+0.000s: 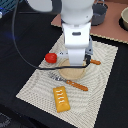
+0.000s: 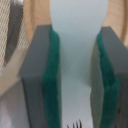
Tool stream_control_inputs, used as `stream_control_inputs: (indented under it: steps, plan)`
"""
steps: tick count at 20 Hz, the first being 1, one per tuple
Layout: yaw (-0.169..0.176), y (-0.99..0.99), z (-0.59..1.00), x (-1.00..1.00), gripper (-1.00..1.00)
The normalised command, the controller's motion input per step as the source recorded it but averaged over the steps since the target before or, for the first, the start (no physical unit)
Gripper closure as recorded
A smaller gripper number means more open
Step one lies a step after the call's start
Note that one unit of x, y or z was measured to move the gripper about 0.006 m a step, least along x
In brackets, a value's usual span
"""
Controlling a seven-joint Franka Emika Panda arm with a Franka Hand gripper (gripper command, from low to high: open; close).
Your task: Interact with the objects in diverse but meaningful ways.
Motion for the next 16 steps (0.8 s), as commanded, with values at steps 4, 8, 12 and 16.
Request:
stream_control_inputs:
  steps: [4,8,12,16]
  plan:
    - [0.009,0.03,-0.53,0.24,1.0]
    - [0.0,0.1,-0.28,0.47,1.0]
    - [0.0,0.23,0.01,0.42,-1.0]
    - [0.0,0.39,0.93,0.24,-1.0]
